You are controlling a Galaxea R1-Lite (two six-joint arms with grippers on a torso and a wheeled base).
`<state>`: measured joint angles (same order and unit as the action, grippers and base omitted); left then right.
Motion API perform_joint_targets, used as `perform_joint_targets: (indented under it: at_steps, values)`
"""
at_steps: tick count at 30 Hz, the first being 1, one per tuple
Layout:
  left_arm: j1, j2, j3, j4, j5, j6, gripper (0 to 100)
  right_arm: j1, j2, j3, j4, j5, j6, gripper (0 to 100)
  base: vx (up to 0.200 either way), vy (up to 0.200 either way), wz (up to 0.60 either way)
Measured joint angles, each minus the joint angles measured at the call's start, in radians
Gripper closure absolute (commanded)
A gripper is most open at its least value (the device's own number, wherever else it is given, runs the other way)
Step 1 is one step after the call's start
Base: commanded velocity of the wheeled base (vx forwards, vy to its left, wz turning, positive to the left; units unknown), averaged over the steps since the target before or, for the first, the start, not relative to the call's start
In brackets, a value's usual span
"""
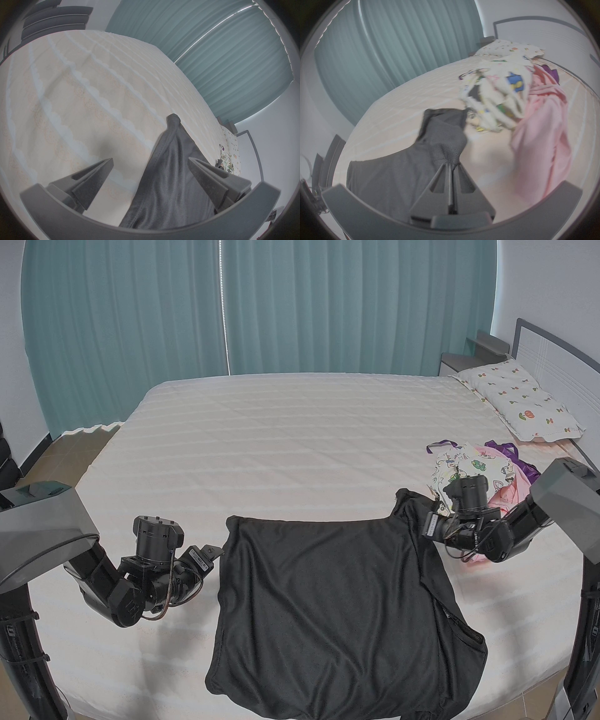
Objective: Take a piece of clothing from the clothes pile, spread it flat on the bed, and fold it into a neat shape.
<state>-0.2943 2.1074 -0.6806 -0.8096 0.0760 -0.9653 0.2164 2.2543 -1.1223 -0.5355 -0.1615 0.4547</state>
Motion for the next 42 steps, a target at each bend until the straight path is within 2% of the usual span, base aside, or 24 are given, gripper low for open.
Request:
perform_joint_targets:
  at_steps: [3,10,13,19,20,31,42]
  values:
    - [0.0,0.006,0.0,0.0,0.0,-0.001,0,-0.067,-0.017,0.026,-0.003,0.056,0.001,100,0.0,0.0,0.0]
    - [-0.001,0.02,0.001,0.0,-0.001,-0.002,0,-0.22,-0.028,0.059,-0.073,0.284,0.006,100,0.0,0.0,0.0]
    - [0.0,0.027,0.001,0.0,-0.001,-0.002,0,-0.265,-0.015,0.058,-0.112,0.308,0.011,100,0.0,0.0,0.0]
    - [0.001,0.038,0.0,0.0,-0.001,-0.002,0,-0.309,0.031,0.026,-0.17,0.31,0.054,100,0.0,0.0,0.0]
    - [0.001,0.039,0.0,0.0,-0.001,-0.003,0,-0.311,0.038,0.023,-0.171,0.311,0.067,0,0.0,0.0,0.0]
    - [0.001,0.047,0.006,-0.001,-0.006,-0.001,0,-0.308,0.035,0.028,-0.17,0.338,0.141,0,0.0,0.0,0.0]
    - [-0.017,0.01,0.051,0.0,-0.036,-0.001,0,-0.32,-0.132,0.231,-0.167,0.396,0.083,0,0.0,0.0,0.0]
